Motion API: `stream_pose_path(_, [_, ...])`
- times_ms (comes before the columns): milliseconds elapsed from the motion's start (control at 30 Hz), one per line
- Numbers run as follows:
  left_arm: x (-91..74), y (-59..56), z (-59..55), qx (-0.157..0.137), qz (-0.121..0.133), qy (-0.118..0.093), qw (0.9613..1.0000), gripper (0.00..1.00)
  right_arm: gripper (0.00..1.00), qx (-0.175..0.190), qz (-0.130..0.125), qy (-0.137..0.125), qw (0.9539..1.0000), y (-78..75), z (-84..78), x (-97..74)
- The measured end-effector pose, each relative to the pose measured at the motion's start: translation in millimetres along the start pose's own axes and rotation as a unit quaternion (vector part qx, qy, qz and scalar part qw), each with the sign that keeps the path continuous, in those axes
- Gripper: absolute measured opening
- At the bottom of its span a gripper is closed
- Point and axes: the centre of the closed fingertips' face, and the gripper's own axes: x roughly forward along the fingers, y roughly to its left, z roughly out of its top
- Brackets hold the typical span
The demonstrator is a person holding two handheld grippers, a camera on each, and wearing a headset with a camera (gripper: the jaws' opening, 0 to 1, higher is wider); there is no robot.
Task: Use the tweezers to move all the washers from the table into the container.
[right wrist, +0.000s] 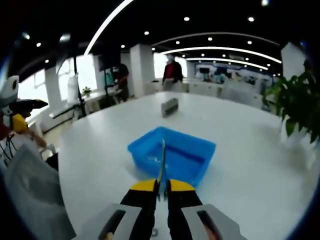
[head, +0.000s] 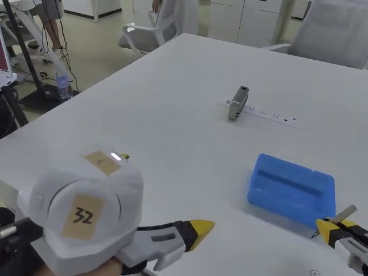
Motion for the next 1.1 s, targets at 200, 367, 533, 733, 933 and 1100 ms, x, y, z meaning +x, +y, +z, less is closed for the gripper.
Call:
stream_pose_path(200, [-0.8, 5.1, 3.6, 0.000, 0.009, -0.006, 0.9999, 0.99, 0.04, -0.001, 0.005, 0.027, 0.9996, -1.9, -20.3, 2.9])
stream_pose_path(367, [0.8, 2.6, 1.6, 0.007, 0.003, 0.001, 1.0000, 0.99, 0.04, 0.013, 0.000, 0.043, 0.9990, -2.5, -37.3, 1.8])
stream_pose_path(533, [1.5, 1.7, 2.7, 0.000, 0.001, -0.002, 1.0000, 0.99, 0.04, 0.020, 0.002, 0.039, 0.9990, -1.9, -34.1, -9.9])
stream_pose_path(733, [1.3, -1.9, 3.6, 0.007, -0.004, -0.002, 1.0000, 0.99, 0.04, 0.004, 0.020, 0.044, 0.9988, 3.7, -36.4, -18.3])
stream_pose_path(933, [0.4, -0.9, 1.1, 0.009, -0.003, 0.002, 1.0000, 0.99, 0.04, 0.003, 0.032, 0.052, 0.9981, 6.0, -42.3, -20.8])
stream_pose_path(1100, [0.4, -2.2, 2.3, 0.011, -0.001, 0.002, 0.9999, 0.99, 0.04, 0.005, 0.035, 0.051, 0.9981, 8.5, -42.7, -20.8])
